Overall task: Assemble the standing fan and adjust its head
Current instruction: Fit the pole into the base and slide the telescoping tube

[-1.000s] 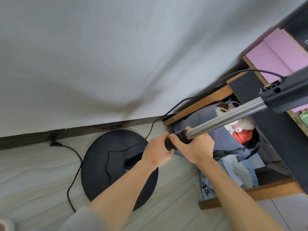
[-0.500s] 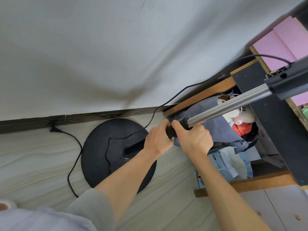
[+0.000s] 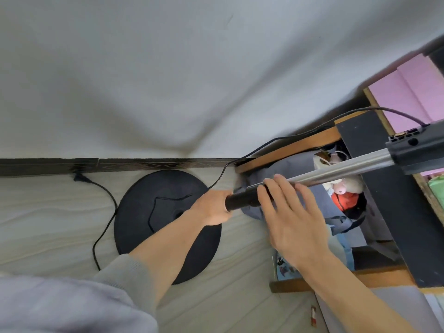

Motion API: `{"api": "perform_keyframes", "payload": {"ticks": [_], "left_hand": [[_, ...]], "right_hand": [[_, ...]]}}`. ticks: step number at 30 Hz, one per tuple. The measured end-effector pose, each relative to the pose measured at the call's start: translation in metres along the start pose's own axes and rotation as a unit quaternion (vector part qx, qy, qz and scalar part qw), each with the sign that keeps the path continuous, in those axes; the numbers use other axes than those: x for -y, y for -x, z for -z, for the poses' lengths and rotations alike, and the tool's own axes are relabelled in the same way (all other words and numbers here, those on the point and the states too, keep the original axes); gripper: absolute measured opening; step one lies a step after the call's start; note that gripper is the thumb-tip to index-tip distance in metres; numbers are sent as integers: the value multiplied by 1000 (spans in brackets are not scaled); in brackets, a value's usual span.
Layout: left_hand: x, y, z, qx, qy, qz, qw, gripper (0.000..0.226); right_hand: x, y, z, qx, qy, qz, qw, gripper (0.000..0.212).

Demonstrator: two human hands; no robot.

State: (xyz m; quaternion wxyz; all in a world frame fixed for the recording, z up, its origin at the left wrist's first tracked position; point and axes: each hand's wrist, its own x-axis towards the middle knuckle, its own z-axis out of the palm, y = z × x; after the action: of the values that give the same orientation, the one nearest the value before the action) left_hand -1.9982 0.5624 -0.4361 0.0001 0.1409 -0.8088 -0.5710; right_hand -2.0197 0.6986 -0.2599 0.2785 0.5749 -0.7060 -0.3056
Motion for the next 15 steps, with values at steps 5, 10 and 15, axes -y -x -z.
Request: {"api": "perform_keyframes", "payload": {"ticks": [5, 10, 15], "left_hand": [[-8, 7, -17, -60, 4, 34, 998, 20], [-8, 7, -21, -126, -14, 49, 991, 24], [-7, 3, -25, -157, -19, 44, 986, 25]], "right_hand": [[4, -54, -5, 220, 92, 18, 971, 11], [2, -85, 3, 293, 71, 64, 951, 16], [2, -97, 8, 340, 71, 89, 933, 19]]}}
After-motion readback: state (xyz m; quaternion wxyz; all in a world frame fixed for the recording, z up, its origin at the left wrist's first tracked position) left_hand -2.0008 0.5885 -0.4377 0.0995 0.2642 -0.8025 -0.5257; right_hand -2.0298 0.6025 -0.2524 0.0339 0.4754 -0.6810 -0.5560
